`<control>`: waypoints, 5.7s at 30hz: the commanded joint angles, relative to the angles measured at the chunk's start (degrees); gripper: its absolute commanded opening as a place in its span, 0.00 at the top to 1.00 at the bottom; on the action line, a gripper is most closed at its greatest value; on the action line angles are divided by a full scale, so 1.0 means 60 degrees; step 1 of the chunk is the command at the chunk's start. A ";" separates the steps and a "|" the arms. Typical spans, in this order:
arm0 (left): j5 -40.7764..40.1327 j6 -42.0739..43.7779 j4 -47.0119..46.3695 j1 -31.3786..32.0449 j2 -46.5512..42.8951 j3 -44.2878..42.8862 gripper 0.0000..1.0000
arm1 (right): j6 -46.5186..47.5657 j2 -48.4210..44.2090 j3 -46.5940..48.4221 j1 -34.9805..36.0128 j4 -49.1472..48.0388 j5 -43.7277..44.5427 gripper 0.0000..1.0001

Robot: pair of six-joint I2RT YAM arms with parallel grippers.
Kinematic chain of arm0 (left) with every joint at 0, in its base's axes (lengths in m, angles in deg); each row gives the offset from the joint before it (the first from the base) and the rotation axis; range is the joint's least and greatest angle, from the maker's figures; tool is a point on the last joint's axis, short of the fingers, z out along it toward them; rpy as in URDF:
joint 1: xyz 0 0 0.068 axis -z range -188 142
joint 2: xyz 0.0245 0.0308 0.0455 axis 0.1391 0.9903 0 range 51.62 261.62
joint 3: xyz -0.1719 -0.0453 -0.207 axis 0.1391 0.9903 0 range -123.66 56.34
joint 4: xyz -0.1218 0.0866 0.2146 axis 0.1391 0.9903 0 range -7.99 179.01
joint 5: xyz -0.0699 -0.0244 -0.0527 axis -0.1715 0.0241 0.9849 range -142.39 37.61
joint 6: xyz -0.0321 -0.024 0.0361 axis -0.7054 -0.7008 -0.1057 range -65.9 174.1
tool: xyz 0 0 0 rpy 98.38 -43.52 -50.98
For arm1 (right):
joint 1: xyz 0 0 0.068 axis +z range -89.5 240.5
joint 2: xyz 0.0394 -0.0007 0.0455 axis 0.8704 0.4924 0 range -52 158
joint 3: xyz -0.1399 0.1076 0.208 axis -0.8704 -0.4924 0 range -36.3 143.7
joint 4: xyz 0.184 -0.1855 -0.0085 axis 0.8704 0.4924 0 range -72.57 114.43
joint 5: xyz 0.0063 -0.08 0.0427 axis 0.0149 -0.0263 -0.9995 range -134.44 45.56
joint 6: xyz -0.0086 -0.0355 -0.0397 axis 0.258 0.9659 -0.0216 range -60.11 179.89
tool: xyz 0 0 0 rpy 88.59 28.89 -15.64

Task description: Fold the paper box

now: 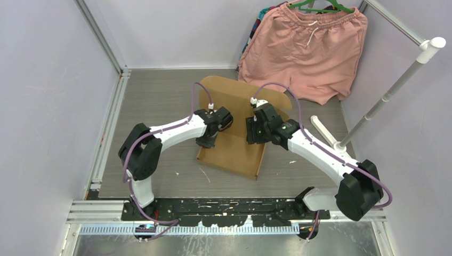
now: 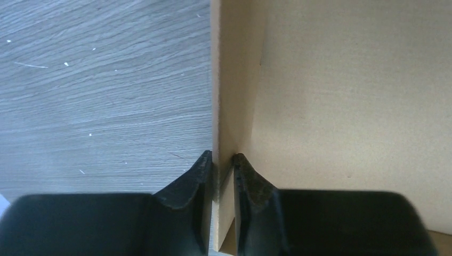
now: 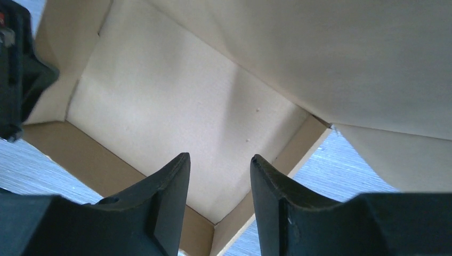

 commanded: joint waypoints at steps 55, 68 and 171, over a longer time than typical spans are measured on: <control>-0.3933 -0.1218 -0.1106 0.0296 0.0182 0.0903 0.67 | -0.1755 0.4764 -0.0543 0.1004 -0.2808 0.0539 0.53; -0.4004 -0.1451 -0.2651 -0.0035 -0.0543 0.1975 0.71 | -0.1660 0.5161 -0.0491 0.1013 -0.2933 0.0360 0.53; -0.3961 0.0266 -0.8015 -0.1975 -0.0768 0.3307 0.77 | -0.1293 0.6347 -0.0153 0.0995 -0.3057 -0.0223 0.53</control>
